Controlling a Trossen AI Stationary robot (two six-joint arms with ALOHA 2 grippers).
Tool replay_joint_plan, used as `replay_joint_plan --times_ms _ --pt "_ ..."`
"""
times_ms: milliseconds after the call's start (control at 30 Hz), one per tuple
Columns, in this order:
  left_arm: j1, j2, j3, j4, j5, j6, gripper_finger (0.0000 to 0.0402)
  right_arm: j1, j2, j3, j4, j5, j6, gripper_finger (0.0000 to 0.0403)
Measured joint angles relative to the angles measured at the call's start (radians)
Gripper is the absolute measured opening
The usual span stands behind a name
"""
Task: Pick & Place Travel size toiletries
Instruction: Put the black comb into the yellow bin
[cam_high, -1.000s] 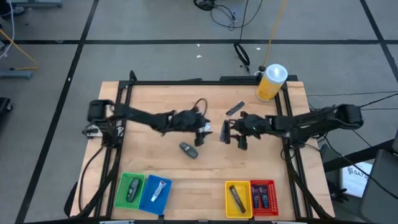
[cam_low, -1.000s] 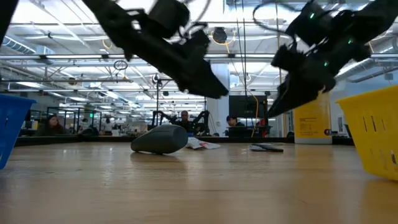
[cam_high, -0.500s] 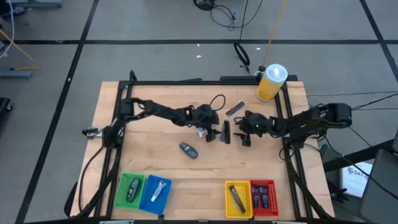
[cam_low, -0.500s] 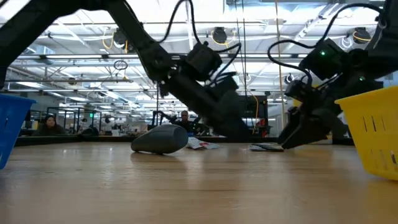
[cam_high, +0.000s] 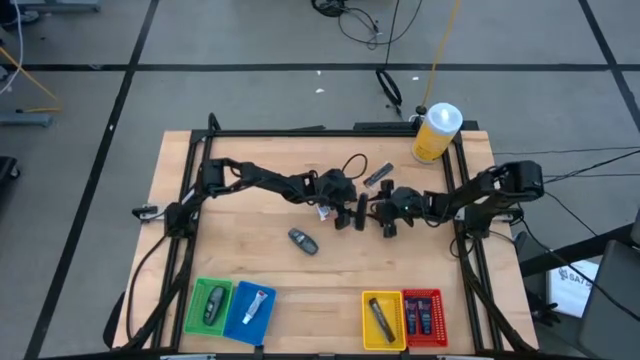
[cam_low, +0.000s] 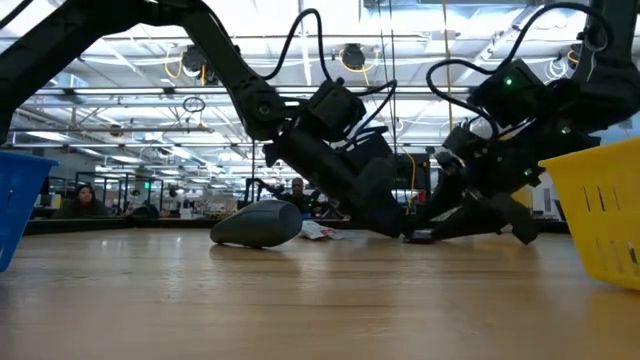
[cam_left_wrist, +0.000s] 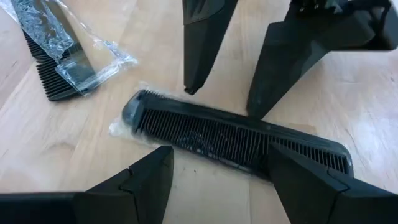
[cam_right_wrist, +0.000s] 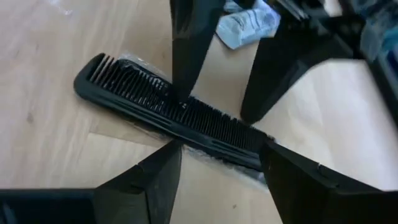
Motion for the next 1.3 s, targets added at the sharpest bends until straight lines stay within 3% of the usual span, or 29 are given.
replay_joint_plan --times_ms 267,600,867,1000,1300 --pt "-0.002 -0.001 -0.001 -0.013 0.031 0.025 0.0233 0.064 -0.002 0.020 0.005 0.013 -0.221 0.0243" --pt "-0.006 0.003 -0.003 0.035 0.087 0.030 0.0098 0.077 -0.002 0.037 -0.059 0.017 -0.334 0.0252" --pt "-0.004 -0.001 -0.003 0.039 0.076 0.003 0.0013 0.182 -0.085 0.034 -0.175 0.114 -0.227 0.0239" --pt "0.002 -0.001 -0.003 0.030 0.079 -0.012 0.0006 0.176 -0.109 0.034 -0.277 0.130 -0.168 0.0234" --pt "-0.001 -0.002 -0.003 0.027 0.084 -0.004 0.0004 0.107 -0.105 0.034 -0.277 0.141 -0.144 0.0210"
